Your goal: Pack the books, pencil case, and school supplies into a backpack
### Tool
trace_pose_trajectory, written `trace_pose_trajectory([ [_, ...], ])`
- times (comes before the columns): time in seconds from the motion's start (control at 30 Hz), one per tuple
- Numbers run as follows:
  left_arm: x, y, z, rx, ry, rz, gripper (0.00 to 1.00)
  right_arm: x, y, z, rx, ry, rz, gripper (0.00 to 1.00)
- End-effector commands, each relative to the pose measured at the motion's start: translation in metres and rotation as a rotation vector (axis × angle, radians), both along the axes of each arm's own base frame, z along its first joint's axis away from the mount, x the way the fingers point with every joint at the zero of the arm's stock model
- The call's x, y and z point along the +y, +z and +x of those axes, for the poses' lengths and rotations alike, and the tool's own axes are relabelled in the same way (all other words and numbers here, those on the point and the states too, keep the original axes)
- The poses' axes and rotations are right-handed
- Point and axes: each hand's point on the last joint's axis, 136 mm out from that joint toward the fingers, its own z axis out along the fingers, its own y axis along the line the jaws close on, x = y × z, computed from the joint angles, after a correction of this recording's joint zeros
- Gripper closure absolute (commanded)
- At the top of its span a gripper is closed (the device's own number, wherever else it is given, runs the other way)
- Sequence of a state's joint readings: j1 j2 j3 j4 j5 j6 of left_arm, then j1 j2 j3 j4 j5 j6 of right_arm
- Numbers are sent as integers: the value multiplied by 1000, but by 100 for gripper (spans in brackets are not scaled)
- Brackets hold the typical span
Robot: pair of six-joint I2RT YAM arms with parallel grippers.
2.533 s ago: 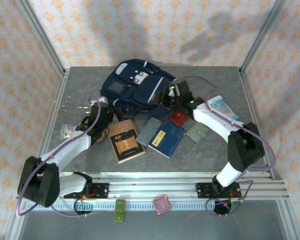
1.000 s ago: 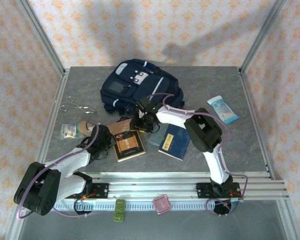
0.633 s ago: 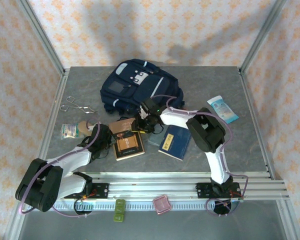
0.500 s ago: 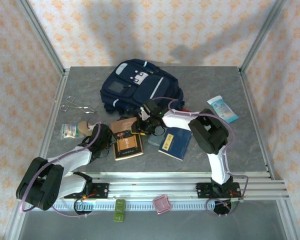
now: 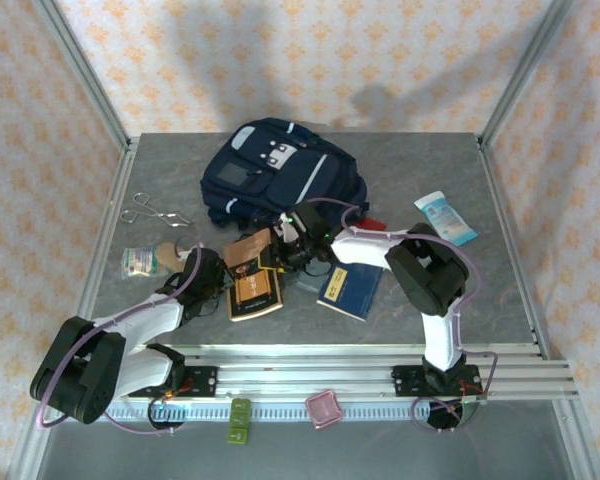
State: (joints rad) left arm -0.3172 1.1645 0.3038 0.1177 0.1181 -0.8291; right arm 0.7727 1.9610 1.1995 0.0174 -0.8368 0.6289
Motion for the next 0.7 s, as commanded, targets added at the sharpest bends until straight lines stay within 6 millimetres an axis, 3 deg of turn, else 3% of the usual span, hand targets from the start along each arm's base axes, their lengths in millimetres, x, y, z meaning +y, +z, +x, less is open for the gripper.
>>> trace_pose_trajectory([
  [0.0,-6,-10,-18,63,-48,-9,97,18,20,-3,-33,50,81,82],
  [0.1,-10,7,-11,10,-54,-30,78,11,26,2,-52,42,69,94],
  [0.2,-12,42,0,-88,-62,-47,59,-3,51,14,-96,14,89,100],
  [0.23,-14,59,4,-139,-70,-57,51,-8,63,17,-116,7,105,100],
  [0.43,-30,170,20,-473,-174,-163,26,-29,130,19,-233,43,196,100],
  [0.53,-39,211,20,-587,-250,-204,18,-43,157,16,-290,49,236,100],
  [0.67,-50,232,21,-638,-332,-231,15,-57,189,9,-336,64,307,100],
])
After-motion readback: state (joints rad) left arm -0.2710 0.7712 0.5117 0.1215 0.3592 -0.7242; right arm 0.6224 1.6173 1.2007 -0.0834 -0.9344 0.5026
